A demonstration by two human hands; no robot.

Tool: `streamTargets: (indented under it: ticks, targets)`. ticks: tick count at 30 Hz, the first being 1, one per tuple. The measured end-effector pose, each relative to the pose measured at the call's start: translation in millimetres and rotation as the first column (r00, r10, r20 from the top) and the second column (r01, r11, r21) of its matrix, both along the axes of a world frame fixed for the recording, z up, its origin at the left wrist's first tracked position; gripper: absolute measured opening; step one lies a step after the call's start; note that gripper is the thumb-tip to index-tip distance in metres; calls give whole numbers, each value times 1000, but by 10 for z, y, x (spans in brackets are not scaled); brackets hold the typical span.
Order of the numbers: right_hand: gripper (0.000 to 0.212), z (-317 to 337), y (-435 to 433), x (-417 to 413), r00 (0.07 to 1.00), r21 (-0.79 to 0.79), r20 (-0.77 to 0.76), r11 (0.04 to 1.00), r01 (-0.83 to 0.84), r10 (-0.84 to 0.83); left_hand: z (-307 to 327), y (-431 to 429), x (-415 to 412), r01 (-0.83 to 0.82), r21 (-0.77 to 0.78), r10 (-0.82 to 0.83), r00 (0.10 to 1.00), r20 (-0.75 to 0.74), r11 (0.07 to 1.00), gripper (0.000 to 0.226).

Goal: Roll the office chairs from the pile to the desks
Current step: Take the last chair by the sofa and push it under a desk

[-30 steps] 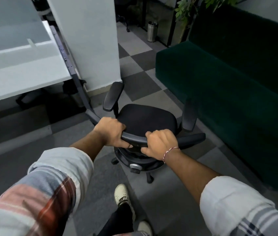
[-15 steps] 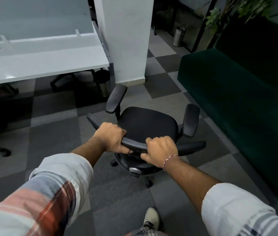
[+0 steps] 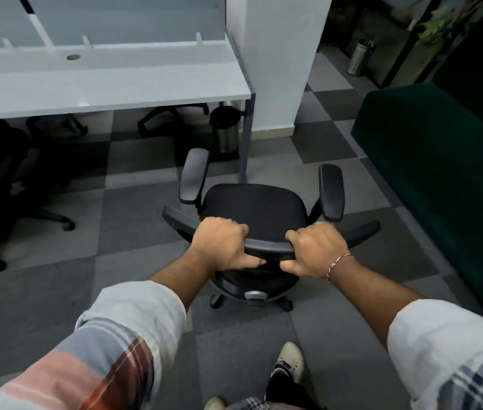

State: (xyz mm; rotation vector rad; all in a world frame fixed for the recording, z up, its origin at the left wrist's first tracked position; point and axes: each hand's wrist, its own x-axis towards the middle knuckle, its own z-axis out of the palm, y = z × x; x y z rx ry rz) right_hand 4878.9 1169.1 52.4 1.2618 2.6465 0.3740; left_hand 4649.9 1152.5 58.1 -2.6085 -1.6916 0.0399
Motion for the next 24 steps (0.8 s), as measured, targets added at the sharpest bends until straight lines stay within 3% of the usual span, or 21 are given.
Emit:
streamTargets:
  ticks: [5,11,24]
  targets:
    - [48,-56,66,-400,995,7,-81,998,-56,56,-2,-13,-411,-26,22,26,1000,-8,999,68]
    - [47,-54,415,-907,991,20,-76,993,-113,114,7,214,-895,-101,17,101,995,-10,995,68]
    - [49,-43,2009,-1965,974,-21,-36,974,-225,224,-63,1401,-1779,-294,49,295,955,-9,954,65]
